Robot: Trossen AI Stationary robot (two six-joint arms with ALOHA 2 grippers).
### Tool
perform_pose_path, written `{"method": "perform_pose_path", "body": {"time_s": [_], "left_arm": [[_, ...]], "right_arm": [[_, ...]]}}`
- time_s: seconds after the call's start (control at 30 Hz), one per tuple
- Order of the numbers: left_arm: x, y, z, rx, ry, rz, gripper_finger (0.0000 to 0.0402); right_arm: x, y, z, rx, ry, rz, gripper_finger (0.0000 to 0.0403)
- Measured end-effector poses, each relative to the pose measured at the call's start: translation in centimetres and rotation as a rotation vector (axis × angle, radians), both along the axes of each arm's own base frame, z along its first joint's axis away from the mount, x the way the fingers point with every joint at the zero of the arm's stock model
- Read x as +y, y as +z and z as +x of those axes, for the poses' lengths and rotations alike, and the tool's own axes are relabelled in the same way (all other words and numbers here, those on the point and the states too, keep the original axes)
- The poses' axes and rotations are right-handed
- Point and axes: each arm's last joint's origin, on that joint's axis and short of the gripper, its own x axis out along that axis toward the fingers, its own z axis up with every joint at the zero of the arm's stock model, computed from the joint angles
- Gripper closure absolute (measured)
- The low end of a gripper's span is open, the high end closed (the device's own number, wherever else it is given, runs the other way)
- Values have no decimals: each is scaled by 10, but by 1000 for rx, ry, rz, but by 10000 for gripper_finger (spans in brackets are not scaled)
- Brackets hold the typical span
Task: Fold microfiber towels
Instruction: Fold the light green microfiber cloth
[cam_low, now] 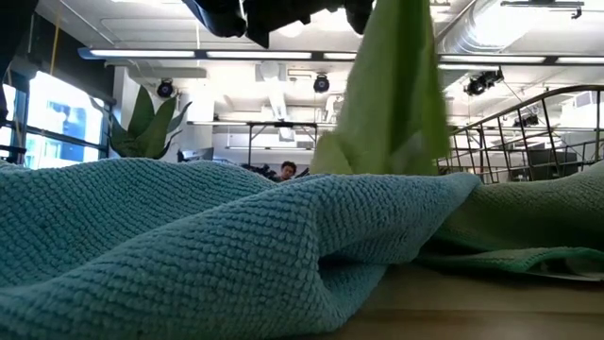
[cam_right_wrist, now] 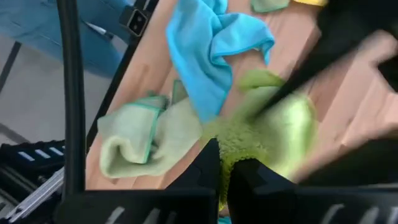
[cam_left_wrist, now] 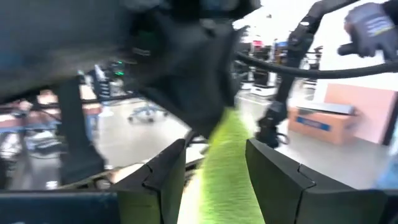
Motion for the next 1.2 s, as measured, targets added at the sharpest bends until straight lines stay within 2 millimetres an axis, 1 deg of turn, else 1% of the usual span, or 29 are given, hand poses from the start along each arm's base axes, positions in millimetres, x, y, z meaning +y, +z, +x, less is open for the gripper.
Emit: {"method": "perform_pose_path", "body": {"time_s": [0.17,0.27,0.53,0.63,0.77,0.87,1.0,1.03,1.1,1.2], "left_arm": [[-1,-1,-1,14,-39,-8,245],[0,-4,-1,45,-43,-15,245],[-2,-21,-3,240,-124,-68,245],[-1,-28,-5,311,-155,-83,245],[-2,-36,-8,409,-182,-127,245],[-5,-41,-9,482,-170,-161,245],[-12,-45,-7,553,-70,-200,245],[-14,-44,-6,555,-45,-206,245],[-17,-41,-4,526,-1,-218,245],[-22,-29,1,401,10,-219,245]], "right_arm": [[-2,1,0,-14,-31,-77,403],[-3,3,-1,-24,-33,-90,403],[-4,3,-2,3,-125,-64,403],[-2,4,-2,47,-197,30,403],[0,5,-2,134,-342,157,403],[-1,5,-2,204,-509,214,403],[1,5,-3,330,-774,320,403],[3,5,-3,364,-796,355,403],[11,8,-7,447,-779,456,403],[24,13,-13,585,-717,592,403]]}}
